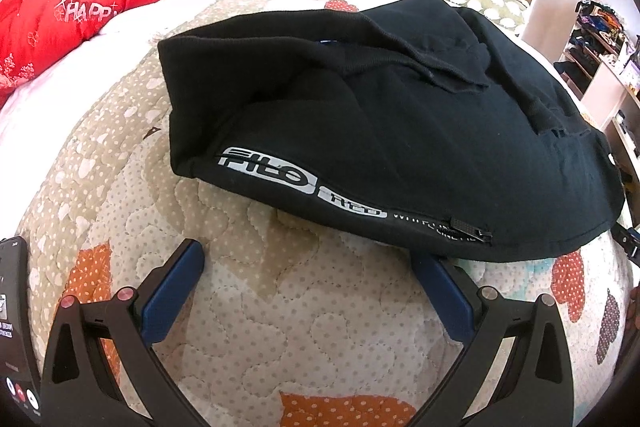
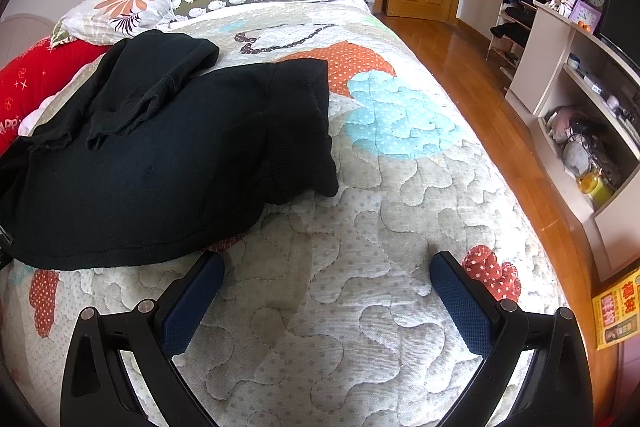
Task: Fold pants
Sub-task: 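Move both grippers to the waistband of the black pants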
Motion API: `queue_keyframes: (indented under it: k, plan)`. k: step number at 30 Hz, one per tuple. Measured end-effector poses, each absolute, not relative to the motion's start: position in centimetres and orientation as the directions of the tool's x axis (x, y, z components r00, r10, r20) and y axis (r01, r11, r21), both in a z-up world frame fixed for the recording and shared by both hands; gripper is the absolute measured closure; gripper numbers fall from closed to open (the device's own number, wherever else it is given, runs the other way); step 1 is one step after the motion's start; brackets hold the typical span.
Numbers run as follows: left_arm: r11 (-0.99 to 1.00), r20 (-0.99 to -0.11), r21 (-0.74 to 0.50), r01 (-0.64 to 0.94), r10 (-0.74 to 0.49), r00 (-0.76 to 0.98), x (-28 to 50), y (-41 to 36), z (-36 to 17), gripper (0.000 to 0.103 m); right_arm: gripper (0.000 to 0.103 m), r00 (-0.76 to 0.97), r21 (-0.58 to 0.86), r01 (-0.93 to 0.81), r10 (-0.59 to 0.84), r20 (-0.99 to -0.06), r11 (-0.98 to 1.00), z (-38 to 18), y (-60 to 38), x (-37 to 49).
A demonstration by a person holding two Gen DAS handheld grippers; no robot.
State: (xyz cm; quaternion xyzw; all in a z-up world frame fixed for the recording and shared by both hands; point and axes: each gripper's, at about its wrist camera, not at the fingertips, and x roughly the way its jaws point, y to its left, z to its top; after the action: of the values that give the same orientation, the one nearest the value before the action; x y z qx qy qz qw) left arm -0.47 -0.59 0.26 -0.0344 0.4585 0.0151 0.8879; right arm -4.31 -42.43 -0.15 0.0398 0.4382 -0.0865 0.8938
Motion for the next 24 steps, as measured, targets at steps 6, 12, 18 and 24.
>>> queue_keyframes:
  k: [6, 12, 18, 24]
  plan:
    - [0.995, -0.804, -0.076, -0.062, -0.025, 0.594, -1.1, 0.3, 1.1, 0.000, 0.000, 0.609, 0.053, 0.178, -0.067, -0.790, 0.983, 1.1, -41.5, -6.2]
    - [0.991, -0.743, -0.091, -0.102, 0.001, 0.669, -2.3, 2.1, 2.9, 0.000, 0.000, 0.631, 0.092, 0.112, 0.001, -0.776, 0.989, 1.5, -39.1, -7.3]
    - [0.981, -0.733, -0.108, -0.161, 0.031, 0.680, -1.6, 4.8, 3.7, 0.000, 0.000, 0.653, 0.088, 0.082, 0.013, -0.757, 0.993, 2.4, -38.0, -6.8]
    - [0.983, -0.729, -0.005, -0.184, 0.123, 0.674, 1.1, 5.3, 4.4, 0.000, 0.000, 0.653, 0.108, 0.085, 0.026, -0.757, 0.991, 2.5, -38.7, -5.6]
